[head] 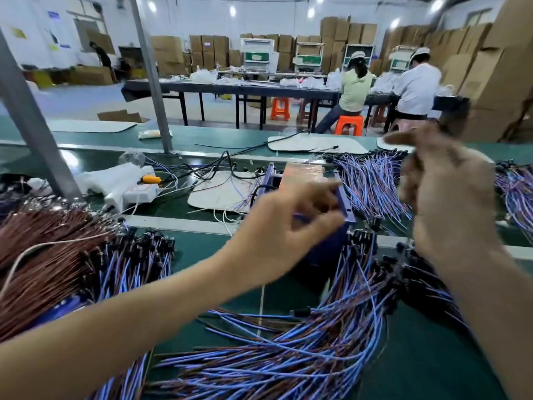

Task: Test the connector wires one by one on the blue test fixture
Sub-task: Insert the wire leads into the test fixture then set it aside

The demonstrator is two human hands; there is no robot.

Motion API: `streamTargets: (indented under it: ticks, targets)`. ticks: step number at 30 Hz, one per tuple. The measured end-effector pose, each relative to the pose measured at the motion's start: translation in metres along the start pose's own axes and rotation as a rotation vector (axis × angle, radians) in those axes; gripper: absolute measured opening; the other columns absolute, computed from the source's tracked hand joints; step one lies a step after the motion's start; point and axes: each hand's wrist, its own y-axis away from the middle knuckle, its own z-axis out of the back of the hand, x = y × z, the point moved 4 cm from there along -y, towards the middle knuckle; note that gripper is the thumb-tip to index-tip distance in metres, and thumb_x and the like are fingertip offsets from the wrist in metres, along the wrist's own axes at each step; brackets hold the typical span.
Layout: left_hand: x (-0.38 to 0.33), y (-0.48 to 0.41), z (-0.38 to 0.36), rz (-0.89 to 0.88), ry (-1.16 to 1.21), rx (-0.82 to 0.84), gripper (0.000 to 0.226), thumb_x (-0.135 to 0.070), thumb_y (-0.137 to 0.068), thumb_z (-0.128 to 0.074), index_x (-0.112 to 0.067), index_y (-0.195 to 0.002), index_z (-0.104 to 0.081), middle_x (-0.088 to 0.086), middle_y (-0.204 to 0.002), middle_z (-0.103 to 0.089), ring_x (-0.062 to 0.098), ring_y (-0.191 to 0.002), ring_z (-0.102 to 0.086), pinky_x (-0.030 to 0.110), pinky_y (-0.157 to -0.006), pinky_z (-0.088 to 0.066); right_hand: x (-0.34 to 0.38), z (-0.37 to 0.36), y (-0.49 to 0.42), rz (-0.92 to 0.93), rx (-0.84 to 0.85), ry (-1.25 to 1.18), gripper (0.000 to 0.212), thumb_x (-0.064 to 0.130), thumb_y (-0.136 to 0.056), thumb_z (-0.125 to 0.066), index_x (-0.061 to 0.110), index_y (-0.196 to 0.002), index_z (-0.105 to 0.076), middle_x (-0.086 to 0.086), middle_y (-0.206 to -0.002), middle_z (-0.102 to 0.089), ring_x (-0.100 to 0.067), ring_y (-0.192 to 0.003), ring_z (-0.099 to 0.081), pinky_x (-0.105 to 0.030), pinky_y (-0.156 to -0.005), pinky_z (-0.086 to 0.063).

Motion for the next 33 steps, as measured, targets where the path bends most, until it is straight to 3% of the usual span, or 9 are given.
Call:
streamTargets:
  ticks: [3,11,15,17,19,22,26,29,33]
  targets:
    - [-0.007,-0.017,0.004,0.041,0.346,-0.138,0.023,-0.009,-0.089,-0.063,-0.018,-0.110,-0.067,-0.002,-0.093,-0.071,0.008,-0.071,-0.066,0.020,-0.066,-0.055,-0.010,-0.022,0.015,0.018,0.105,0.101,0.030,0.026,-0.098,-0.047,0.026,-0.079,-0.070,0.014,-0.048,-0.045,0.001,-0.044,-0.037,-0.011,-0.043,-0.029]
    - [0.032,-0.006,-0.008,0.271,0.608,-0.146,0.014,-0.009,-0.092,-0.054,-0.011,-0.082,-0.063,0.001,-0.067,-0.068,0.010,-0.050,-0.057,0.020,-0.052,-0.052,-0.071,-0.021,0.023,-0.208,0.162,0.064,0.028,0.013,-0.098,-0.049,0.015,-0.083,-0.072,0.004,-0.052,-0.046,-0.005,-0.041,-0.034,-0.016,-0.040,-0.027]
    - [0.072,-0.006,-0.003,0.598,0.304,-0.022,0.022,-0.015,-0.095,-0.055,-0.011,-0.078,-0.069,-0.003,-0.055,-0.053,0.005,-0.040,-0.042,0.013,-0.042,-0.038,-0.094,0.007,-0.003,-0.295,0.210,0.419,0.020,0.018,-0.095,-0.057,0.009,-0.095,-0.075,0.002,-0.054,-0.051,-0.004,-0.042,-0.040,-0.016,-0.044,-0.034]
    - [0.086,-0.009,0.004,0.626,0.161,-0.026,0.024,-0.018,-0.095,-0.057,-0.011,-0.078,-0.072,-0.003,-0.054,-0.048,0.005,-0.039,-0.038,0.014,-0.040,-0.032,-0.100,0.015,-0.011,-0.288,0.244,0.576,0.018,0.026,-0.091,-0.063,0.015,-0.090,-0.078,-0.002,-0.070,-0.067,-0.013,-0.068,-0.061,-0.031,-0.068,-0.050]
    - [0.095,-0.014,0.013,0.611,0.060,-0.076,0.024,-0.020,-0.094,-0.058,-0.014,-0.076,-0.073,-0.003,-0.055,-0.048,0.008,-0.043,-0.037,0.016,-0.042,-0.030,-0.102,0.018,-0.016,-0.292,0.256,0.651,0.018,0.030,-0.089,-0.065,0.018,-0.086,-0.079,0.003,-0.073,-0.072,-0.016,-0.082,-0.065,-0.037,-0.084,-0.048]
    - [0.100,-0.020,0.020,0.578,-0.060,-0.116,0.026,-0.024,-0.093,-0.058,-0.019,-0.073,-0.074,-0.007,-0.054,-0.051,0.008,-0.048,-0.038,0.022,-0.047,-0.031,-0.102,0.017,-0.019,-0.293,0.268,0.685,0.021,0.032,-0.089,-0.064,0.019,-0.080,-0.078,0.019,-0.048,-0.057,0.000,-0.062,-0.057,-0.029,-0.071,-0.042]
    - [0.103,-0.022,0.022,0.539,-0.133,-0.145,0.026,-0.025,-0.090,-0.060,-0.023,-0.068,-0.072,-0.011,-0.049,-0.052,0.000,-0.039,-0.041,0.019,-0.048,-0.032,-0.100,0.013,-0.017,-0.298,0.294,0.632,0.019,0.030,-0.088,-0.066,0.020,-0.078,-0.078,0.000,-0.096,-0.073,-0.014,-0.101,-0.059,-0.029,-0.086,-0.037]
    - [0.106,-0.022,0.026,0.517,-0.121,-0.185,0.025,-0.023,-0.088,-0.061,-0.024,-0.065,-0.071,-0.010,-0.049,-0.053,0.000,-0.038,-0.041,0.015,-0.044,-0.033,-0.097,0.011,-0.015,-0.290,0.306,0.588,0.018,0.028,-0.088,-0.066,0.018,-0.078,-0.079,-0.001,-0.096,-0.073,-0.011,-0.098,-0.059,-0.027,-0.085,-0.037]
    - [0.110,-0.025,0.030,0.486,-0.186,-0.154,0.030,-0.022,-0.090,-0.062,-0.030,-0.061,-0.066,-0.014,-0.047,-0.055,-0.004,-0.043,-0.047,0.020,-0.053,-0.037,-0.098,0.012,-0.014,-0.287,0.305,0.534,0.018,0.024,-0.088,-0.066,0.019,-0.075,-0.078,0.010,-0.088,-0.070,0.011,-0.087,-0.053,-0.011,-0.073,-0.034]
